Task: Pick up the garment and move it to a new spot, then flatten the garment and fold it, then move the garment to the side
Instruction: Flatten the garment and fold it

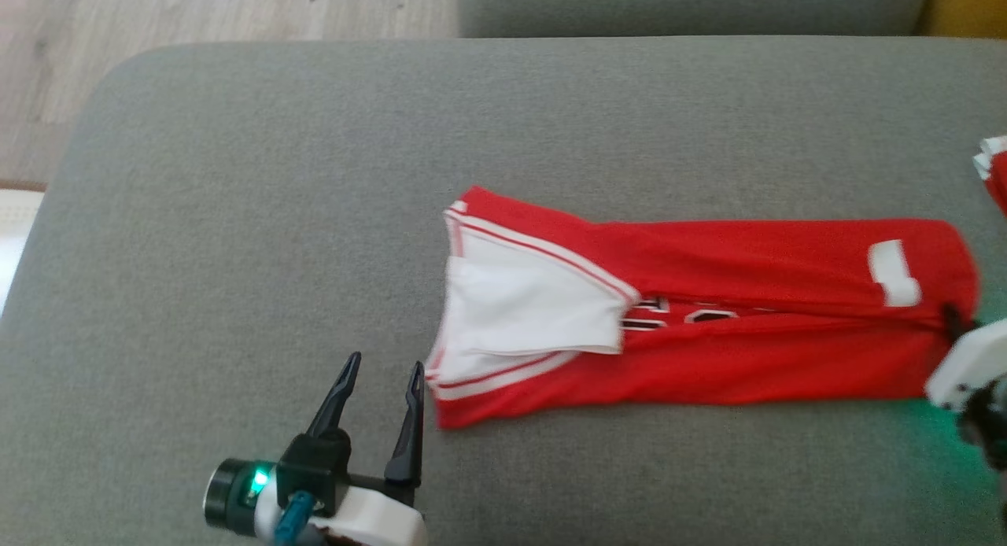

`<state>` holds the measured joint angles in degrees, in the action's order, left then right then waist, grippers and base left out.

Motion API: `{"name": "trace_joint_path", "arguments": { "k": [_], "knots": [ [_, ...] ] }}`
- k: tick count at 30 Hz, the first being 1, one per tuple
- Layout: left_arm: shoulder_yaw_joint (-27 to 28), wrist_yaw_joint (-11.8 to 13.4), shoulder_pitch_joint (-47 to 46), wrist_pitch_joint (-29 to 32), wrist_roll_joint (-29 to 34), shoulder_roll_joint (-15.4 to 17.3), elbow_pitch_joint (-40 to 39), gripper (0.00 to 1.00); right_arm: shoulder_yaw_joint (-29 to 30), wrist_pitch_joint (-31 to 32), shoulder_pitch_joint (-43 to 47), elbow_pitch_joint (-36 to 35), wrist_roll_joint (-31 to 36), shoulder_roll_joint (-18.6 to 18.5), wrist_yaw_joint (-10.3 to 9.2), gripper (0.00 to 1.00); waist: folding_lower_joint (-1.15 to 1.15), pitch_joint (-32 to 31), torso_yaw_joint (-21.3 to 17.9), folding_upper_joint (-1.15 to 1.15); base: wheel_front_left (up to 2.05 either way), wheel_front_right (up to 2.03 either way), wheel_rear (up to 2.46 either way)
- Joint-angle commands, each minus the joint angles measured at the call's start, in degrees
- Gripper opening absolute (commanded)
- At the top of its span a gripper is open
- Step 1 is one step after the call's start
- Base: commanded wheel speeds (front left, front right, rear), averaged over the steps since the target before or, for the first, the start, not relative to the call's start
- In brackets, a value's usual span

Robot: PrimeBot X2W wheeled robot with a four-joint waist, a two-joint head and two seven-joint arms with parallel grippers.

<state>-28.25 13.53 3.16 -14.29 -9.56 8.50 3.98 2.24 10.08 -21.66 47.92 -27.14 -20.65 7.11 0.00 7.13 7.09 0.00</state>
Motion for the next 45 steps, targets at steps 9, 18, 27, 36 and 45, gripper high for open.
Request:
{"name": "trace_joint_path", "arguments": {
  "k": [9, 18, 27, 36, 45],
  "knots": [
    [3.3, -1.1, -1.0, -0.7, 1.4, -0.9, -1.0, 1.0, -0.1, -0.9, -3.7, -4.9, 0.1, -5.8, 0.37, 0.0, 0.0, -1.4, -2.3, 0.0, 0.0, 0.0, 0.0],
    [3.3, -2.6, 0.5, -0.7, 1.2, -1.6, 1.3, 1.0, -4.9, 2.4, 0.5, -20.8, -3.3, 0.0, 0.37, 0.0, 0.0, -5.6, -1.3, 0.0, 0.0, 0.0, 0.0],
    [2.7, -3.6, 1.7, -0.7, 1.4, -1.7, 2.2, 1.0, -9.0, 7.7, 5.4, -32.8, -2.6, 10.1, 0.37, 0.0, 0.0, -7.7, 4.4, 0.0, 0.0, 0.0, 0.0],
    [1.9, -4.6, 1.5, -0.7, 1.6, -1.8, 3.5, 1.0, -13.8, 9.3, 5.0, -31.2, -1.8, 15.7, 0.37, 0.0, 0.0, -7.8, 10.2, 0.0, 0.0, 0.0, 0.0],
    [1.4, -4.9, 0.6, -0.7, 1.4, -2.5, 4.2, 1.0, -17.3, 7.9, 4.1, -27.9, -3.7, 17.0, 0.37, 1.0, 0.0, -7.1, 13.0, 0.0, 0.0, 0.0, 0.0]
  ]
}}
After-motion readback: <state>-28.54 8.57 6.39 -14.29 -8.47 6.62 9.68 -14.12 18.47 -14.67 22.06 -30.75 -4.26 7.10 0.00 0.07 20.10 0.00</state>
